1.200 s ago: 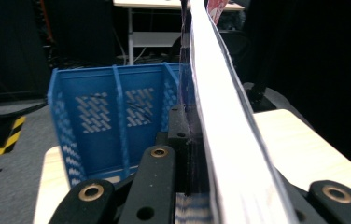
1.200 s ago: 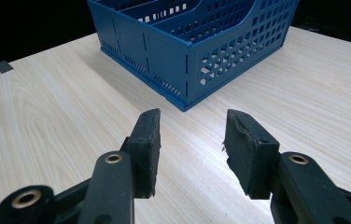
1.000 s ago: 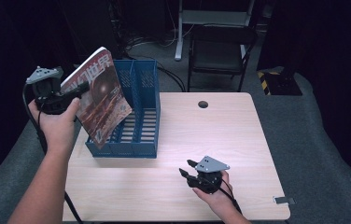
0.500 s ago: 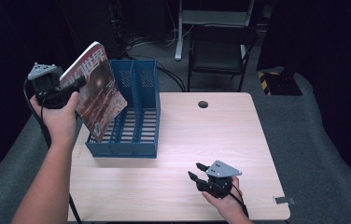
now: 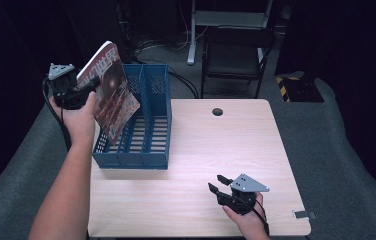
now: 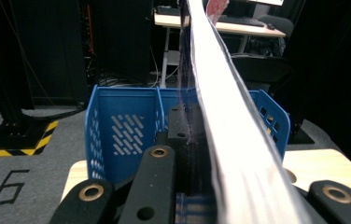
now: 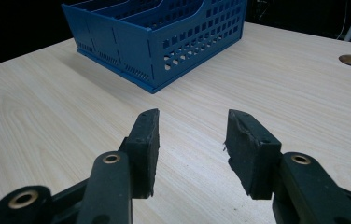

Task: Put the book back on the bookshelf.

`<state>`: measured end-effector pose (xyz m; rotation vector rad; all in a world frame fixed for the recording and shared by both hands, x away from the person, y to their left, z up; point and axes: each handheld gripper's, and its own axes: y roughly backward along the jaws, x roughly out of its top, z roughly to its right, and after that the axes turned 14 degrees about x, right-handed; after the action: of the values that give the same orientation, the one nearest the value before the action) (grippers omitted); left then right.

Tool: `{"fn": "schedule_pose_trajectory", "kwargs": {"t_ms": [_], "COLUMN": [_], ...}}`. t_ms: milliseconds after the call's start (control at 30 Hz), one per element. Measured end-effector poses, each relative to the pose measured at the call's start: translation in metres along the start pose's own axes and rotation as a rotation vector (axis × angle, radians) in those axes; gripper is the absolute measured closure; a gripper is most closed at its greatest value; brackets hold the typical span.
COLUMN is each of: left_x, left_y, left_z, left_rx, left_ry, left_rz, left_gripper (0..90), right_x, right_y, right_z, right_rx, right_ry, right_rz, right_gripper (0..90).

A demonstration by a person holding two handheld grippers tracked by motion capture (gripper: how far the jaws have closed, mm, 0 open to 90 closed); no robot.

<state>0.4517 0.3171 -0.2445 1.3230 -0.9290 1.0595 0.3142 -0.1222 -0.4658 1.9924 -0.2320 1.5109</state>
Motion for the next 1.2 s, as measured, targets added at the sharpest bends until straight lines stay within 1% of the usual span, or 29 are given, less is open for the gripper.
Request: {"fn": "schedule_pose_trajectory", "kwargs": {"t_ms": [100,200,233,267,333,400,433,467,500,567,600,633,667,733,767,833,867,933,1200], "left_x": [-0.003,-0.005,-0.006,-0.007,-0.009,-0.012,-0.013,-0.014,-0.016,-0.02,-0.023,-0.027,-0.029,-0.036,-0.039,-0.044,-0.047,-0.052,-0.078], "left_y": [-0.005,-0.012,-0.013,-0.015,-0.018,-0.022,-0.024,-0.026,-0.028,-0.033,-0.035,-0.038,-0.04,-0.043,-0.045,-0.047,-0.048,-0.049,-0.056], "left_z": [0.003,0.006,0.007,0.008,0.009,0.01,0.011,0.011,0.012,0.013,0.013,0.013,0.013,0.013,0.013,0.015,0.016,0.017,0.021], "left_rx": [0.005,0.006,0.01,0.012,0.02,0.027,0.03,0.029,0.029,0.033,0.035,0.037,0.038,0.041,0.045,0.053,0.057,0.057,0.047], "left_ry": [-0.009,-0.002,0.005,0.013,0.017,0.013,0.015,0.017,0.014,0.017,0.021,0.032,0.037,0.048,0.041,0.025,0.016,0.011,0.023], "left_rz": [0.008,0.017,0.021,0.023,0.03,0.035,0.038,0.036,0.037,0.037,0.037,0.038,0.039,0.034,0.03,0.025,0.021,0.009,-0.026], "left_gripper": [84.2,84.2,84.2,84.2,84.2,84.2,84.2,84.2,84.2,84.2,84.2,84.2,84.2,84.2,84.2,84.2,84.2,84.2,84.2], "right_x": [-0.001,-0.003,-0.004,-0.004,-0.005,-0.005,-0.006,-0.006,-0.007,-0.009,-0.01,-0.01,-0.011,-0.012,-0.013,-0.014,-0.014,-0.015,-0.017], "right_y": [0.0,0.001,0.002,0.002,0.003,0.005,0.006,0.006,0.007,0.007,0.007,0.008,0.007,0.008,0.009,0.009,0.008,0.009,0.012], "right_z": [0.001,0.003,0.002,0.004,0.004,0.003,0.005,0.005,0.005,0.007,0.006,0.007,0.007,0.005,0.006,0.007,0.007,0.008,0.007], "right_rx": [-0.004,-0.008,-0.01,-0.008,-0.013,-0.014,-0.017,-0.019,-0.023,-0.022,-0.02,-0.024,-0.025,-0.028,-0.026,-0.032,-0.029,-0.033,-0.03], "right_ry": [-0.007,-0.011,-0.027,-0.021,-0.022,-0.033,-0.018,-0.019,-0.032,-0.04,-0.056,-0.051,-0.046,-0.062,-0.049,-0.052,-0.061,-0.07,-0.08], "right_rz": [0.009,0.019,0.023,0.021,0.025,0.027,0.028,0.034,0.029,0.039,0.045,0.037,0.046,0.039,0.039,0.043,0.043,0.045,0.042], "right_gripper": [54.1,54.1,54.1,54.1,54.1,54.2,54.1,54.1,54.1,54.2,54.1,54.1,54.1,54.1,54.1,54.1,54.1,54.1,54.1]}}
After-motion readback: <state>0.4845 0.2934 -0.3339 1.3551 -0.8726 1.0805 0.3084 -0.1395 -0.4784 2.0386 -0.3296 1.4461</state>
